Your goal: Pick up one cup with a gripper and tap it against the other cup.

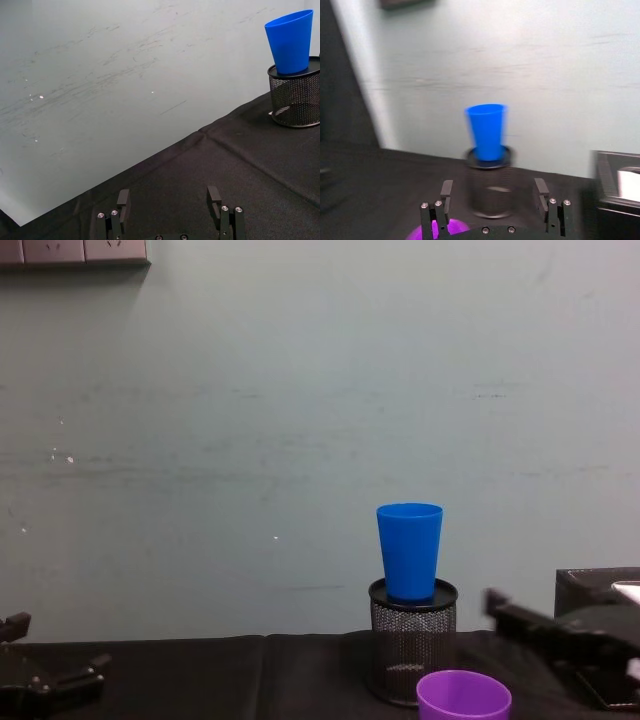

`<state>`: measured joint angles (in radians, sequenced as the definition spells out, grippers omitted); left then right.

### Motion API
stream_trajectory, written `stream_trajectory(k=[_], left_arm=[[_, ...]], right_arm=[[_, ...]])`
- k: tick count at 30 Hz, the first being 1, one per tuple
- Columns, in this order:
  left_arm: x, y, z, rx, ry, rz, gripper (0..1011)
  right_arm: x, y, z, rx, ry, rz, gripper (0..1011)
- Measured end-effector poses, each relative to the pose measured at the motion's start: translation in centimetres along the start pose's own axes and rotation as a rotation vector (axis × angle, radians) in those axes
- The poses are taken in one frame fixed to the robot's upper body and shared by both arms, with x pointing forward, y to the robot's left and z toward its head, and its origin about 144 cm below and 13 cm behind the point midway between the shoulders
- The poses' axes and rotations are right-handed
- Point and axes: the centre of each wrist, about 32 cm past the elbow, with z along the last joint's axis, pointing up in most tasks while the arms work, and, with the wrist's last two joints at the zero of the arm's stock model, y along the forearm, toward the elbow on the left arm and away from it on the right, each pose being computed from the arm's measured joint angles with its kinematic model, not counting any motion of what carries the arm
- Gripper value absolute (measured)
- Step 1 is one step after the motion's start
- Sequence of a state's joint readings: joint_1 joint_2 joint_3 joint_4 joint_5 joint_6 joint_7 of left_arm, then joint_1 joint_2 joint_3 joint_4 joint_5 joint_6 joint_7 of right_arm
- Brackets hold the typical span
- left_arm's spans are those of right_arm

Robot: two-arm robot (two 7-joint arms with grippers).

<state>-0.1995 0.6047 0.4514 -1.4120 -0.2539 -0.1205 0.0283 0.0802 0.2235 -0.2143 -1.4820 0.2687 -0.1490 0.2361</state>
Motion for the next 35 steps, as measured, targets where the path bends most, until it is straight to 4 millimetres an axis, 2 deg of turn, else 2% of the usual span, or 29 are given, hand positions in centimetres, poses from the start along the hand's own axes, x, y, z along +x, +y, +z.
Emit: stream_trajectory(k=[4, 10, 35], left_arm=[[0.0, 0.0, 0.0, 0.0, 0.0, 0.0, 1000], [0.0, 0.0, 0.0, 0.0, 0.0, 0.0, 1000], [0.0, 0.0, 0.0, 0.0, 0.0, 0.0, 1000]], right_arm=[[0.9, -0.6, 0.2, -0.005, -0.054, -0.141, 1002], [1.5, -0.7, -0.2, -0.028, -0.082, -0.216, 1003], [1.4, -0.7, -0.1, -0.025, -0.08, -0.206, 1003]])
